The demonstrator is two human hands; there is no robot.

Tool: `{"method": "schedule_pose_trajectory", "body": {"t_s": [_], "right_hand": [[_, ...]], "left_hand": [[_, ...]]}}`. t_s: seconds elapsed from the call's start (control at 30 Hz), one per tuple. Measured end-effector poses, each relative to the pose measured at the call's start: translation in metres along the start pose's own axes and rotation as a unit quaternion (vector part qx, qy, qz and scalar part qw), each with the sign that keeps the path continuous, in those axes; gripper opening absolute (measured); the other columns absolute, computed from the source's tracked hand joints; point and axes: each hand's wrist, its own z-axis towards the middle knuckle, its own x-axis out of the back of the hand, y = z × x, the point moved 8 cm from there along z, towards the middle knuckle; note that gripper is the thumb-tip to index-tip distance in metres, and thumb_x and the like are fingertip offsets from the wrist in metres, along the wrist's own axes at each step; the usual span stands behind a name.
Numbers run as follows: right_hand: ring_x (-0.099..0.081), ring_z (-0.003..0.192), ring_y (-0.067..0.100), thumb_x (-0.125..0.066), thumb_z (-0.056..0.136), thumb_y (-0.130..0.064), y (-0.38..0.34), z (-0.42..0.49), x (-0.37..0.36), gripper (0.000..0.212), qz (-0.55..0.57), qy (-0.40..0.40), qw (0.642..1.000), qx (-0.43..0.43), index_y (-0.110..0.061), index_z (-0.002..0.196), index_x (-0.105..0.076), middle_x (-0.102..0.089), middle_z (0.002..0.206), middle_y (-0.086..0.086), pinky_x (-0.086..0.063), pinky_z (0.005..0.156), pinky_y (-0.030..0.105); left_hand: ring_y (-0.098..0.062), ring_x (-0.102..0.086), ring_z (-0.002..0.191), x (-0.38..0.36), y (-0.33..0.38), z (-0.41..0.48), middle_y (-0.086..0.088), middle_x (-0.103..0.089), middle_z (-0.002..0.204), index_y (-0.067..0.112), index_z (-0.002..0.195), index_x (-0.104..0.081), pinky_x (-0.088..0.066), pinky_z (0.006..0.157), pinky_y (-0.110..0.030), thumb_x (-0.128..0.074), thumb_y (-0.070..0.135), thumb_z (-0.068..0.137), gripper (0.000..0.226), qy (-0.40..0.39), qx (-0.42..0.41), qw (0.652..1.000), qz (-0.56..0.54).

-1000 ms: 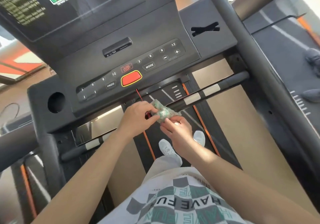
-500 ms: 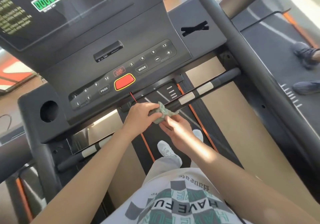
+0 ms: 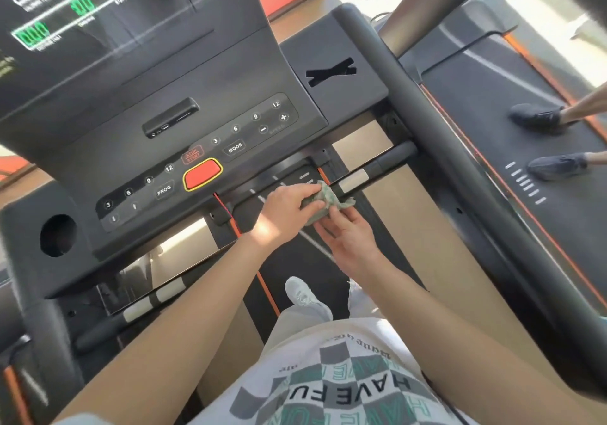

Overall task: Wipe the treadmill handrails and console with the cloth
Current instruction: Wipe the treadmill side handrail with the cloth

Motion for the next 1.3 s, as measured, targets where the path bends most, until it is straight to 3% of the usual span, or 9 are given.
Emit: {"method": "schedule_pose_trajectory", "body": {"t_s": [0.17, 0.4, 0.53, 0.67, 0.77, 0.83, 0.97, 1.13, 1.3], "right_hand": [[-0.067, 0.117, 0.026, -0.057, 0.102, -0.013, -0.035, 0.014, 0.022, 0.030, 0.020, 0.038, 0.999, 0.028, -0.009, 0.132, -0.058, -0.069, 0.127, 0.012, -0.055, 0.095, 0.036], [-0.071, 0.106, 0.022, -0.060, 0.097, -0.001, -0.098, 0.018, 0.045, 0.018, -0.012, 0.148, 0.972, 0.180, -0.007, 0.112, -0.069, -0.074, 0.112, 0.008, -0.057, 0.094, 0.035], [-0.065, 0.082, -0.005, -0.068, 0.092, -0.002, -0.138, -0.007, 0.046, 0.022, -0.220, 0.250, 0.888, 0.316, -0.011, 0.111, -0.072, -0.073, 0.096, -0.002, -0.048, 0.077, 0.010], [-0.062, 0.101, 0.008, -0.074, 0.086, -0.004, -0.155, -0.014, 0.039, 0.031, -0.379, 0.274, 0.791, 0.395, -0.007, 0.117, -0.071, -0.063, 0.117, 0.003, -0.040, 0.078, -0.002], [-0.056, 0.094, 0.008, -0.071, 0.087, 0.000, -0.155, -0.006, 0.028, 0.023, -0.442, 0.225, 0.762, 0.417, -0.004, 0.110, -0.073, -0.055, 0.109, 0.001, -0.041, 0.077, 0.003], [-0.057, 0.099, 0.014, -0.069, 0.087, 0.002, -0.152, -0.008, 0.019, 0.025, -0.483, 0.178, 0.736, 0.439, -0.008, 0.110, -0.072, -0.051, 0.109, -0.002, -0.045, 0.081, 0.011], [-0.059, 0.105, 0.023, -0.067, 0.085, 0.003, -0.127, -0.016, -0.004, 0.047, -0.569, 0.044, 0.693, 0.441, -0.042, 0.099, -0.063, -0.058, 0.109, 0.004, -0.051, 0.090, 0.029], [-0.056, 0.104, 0.024, -0.073, 0.086, -0.002, -0.068, -0.029, -0.041, 0.022, -0.665, -0.108, 0.562, 0.479, -0.011, 0.106, -0.076, -0.068, 0.109, 0.003, -0.047, 0.091, 0.025], [-0.060, 0.106, 0.023, -0.075, 0.083, 0.000, -0.020, -0.047, -0.085, 0.025, -0.659, -0.186, 0.570, 0.455, -0.009, 0.106, -0.076, -0.070, 0.109, 0.004, -0.049, 0.095, 0.030]], "left_hand": [[-0.021, -0.062, 0.120, -0.019, 0.031, 0.036, 0.001, -0.069, 0.131, 0.017, 0.136, -0.064, -0.047, 0.101, -0.038, -0.067, 0.027, 0.096, 0.041, -0.038, -0.019, 0.999, -0.003], [-0.022, -0.058, 0.125, -0.049, 0.064, 0.075, -0.006, -0.063, 0.137, 0.014, 0.144, -0.056, -0.045, 0.108, -0.038, -0.063, 0.015, 0.098, 0.046, -0.076, -0.031, 0.995, -0.064], [-0.021, -0.049, 0.140, -0.067, 0.077, 0.094, -0.001, -0.053, 0.151, 0.019, 0.149, -0.050, -0.038, 0.117, -0.042, -0.061, 0.013, 0.099, 0.052, -0.090, -0.043, 0.992, -0.074], [-0.019, -0.049, 0.138, -0.066, 0.085, 0.097, 0.002, -0.053, 0.151, 0.020, 0.145, -0.056, -0.039, 0.115, -0.039, -0.061, 0.009, 0.098, 0.049, -0.074, -0.066, 0.993, -0.067], [-0.022, -0.060, 0.121, -0.052, 0.080, 0.088, -0.001, -0.066, 0.133, 0.017, 0.133, -0.068, -0.044, 0.103, -0.029, -0.062, 0.011, 0.097, 0.037, -0.031, -0.073, 0.996, -0.030], [-0.024, -0.062, 0.115, -0.042, 0.071, 0.074, 0.000, -0.070, 0.125, 0.020, 0.126, -0.073, -0.047, 0.098, -0.033, -0.063, 0.017, 0.097, 0.030, 0.007, -0.066, 0.998, 0.004], [-0.025, -0.062, 0.101, -0.022, 0.043, 0.032, 0.004, -0.072, 0.110, 0.028, 0.111, -0.078, -0.053, 0.081, -0.041, -0.068, 0.031, 0.093, 0.021, 0.092, -0.023, 0.991, 0.090], [-0.024, -0.065, 0.081, 0.000, 0.001, -0.043, 0.000, -0.073, 0.088, 0.016, 0.087, -0.081, -0.058, 0.070, -0.035, -0.079, 0.006, 0.077, 0.014, 0.201, 0.038, 0.972, 0.113], [-0.023, -0.068, 0.083, 0.025, -0.023, -0.124, -0.001, -0.076, 0.090, 0.012, 0.092, -0.081, -0.058, 0.074, -0.035, -0.082, 0.003, 0.076, 0.018, 0.307, 0.130, 0.937, 0.108]]}}
